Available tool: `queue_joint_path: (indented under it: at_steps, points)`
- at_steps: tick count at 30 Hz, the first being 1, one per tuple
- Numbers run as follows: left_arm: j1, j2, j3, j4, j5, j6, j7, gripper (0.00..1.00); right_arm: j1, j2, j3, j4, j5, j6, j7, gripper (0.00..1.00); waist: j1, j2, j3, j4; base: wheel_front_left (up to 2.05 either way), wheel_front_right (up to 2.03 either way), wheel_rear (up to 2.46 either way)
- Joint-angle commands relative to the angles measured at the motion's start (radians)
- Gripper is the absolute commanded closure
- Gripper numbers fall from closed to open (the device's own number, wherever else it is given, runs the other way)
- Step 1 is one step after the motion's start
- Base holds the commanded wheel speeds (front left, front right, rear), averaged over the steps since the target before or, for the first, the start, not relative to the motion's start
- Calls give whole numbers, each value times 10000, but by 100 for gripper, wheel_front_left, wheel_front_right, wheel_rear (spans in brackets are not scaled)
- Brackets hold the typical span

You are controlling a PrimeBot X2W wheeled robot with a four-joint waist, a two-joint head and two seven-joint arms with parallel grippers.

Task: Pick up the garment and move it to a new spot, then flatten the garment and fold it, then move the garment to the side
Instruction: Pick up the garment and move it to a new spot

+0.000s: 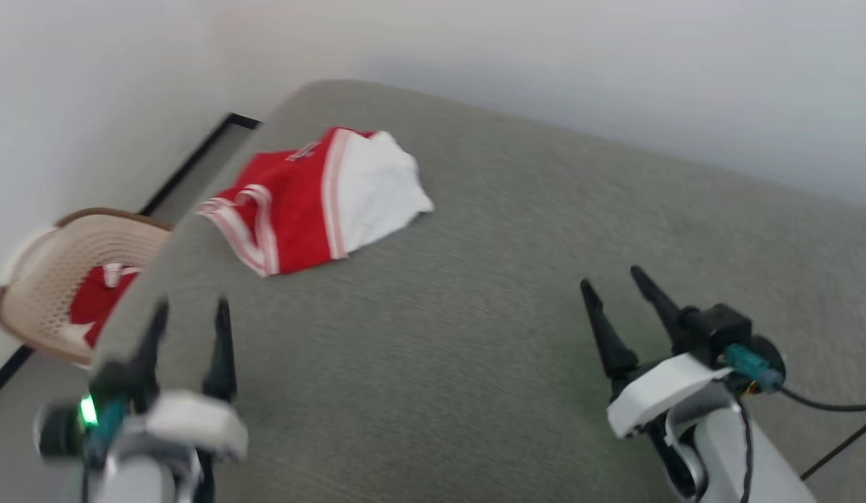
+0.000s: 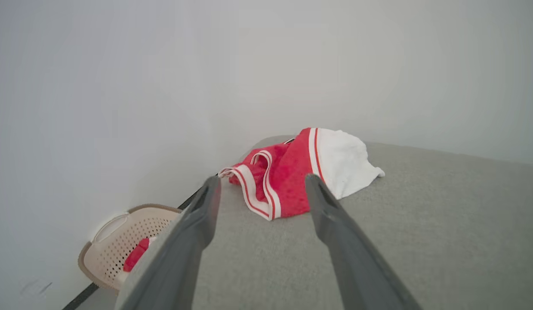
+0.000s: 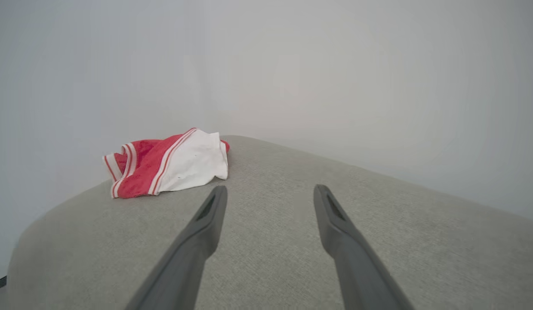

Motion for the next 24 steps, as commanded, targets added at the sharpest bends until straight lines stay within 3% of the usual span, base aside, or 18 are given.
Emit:
queue_joint_path:
  at_steps: [1, 7, 10, 16, 21, 24]
  points:
    - [-510, 166, -79, 101, 136, -76, -59, 0, -191, -75, -2, -45, -22, -3, -48, 0, 0, -1, 787, -803, 0, 0, 0]
    - [-3110, 1179, 25, 1958, -685, -321, 72, 0, -665, -273, -127, -225, 53, -3, -46, 0, 0, -1, 1871, -2042, 0, 0, 0]
    - [-4304, 2034, 82, 3314, -1404, -357, 696, 0, -768, -190, -86, -282, 97, -3, -48, 0, 0, -1, 2248, -2606, 0, 0, 0]
    - [-5640, 3594, -1089, 5281, -2919, -372, 2713, 0, -1123, -120, 25, -424, 182, -3, -46, 0, 0, -1, 2822, -3600, 0, 0, 0]
    - [-6227, 4724, -1870, 6117, -4229, -359, 4738, 0, -1359, -65, -42, -604, 236, -3, -46, 0, 0, -1, 3204, -4215, 0, 0, 0]
    - [-6311, 5006, -2087, 6494, -4865, -360, 5495, 0, -1455, -50, 95, -696, 281, -3, -46, 0, 0, -1, 3408, -4526, 0, 0, 0]
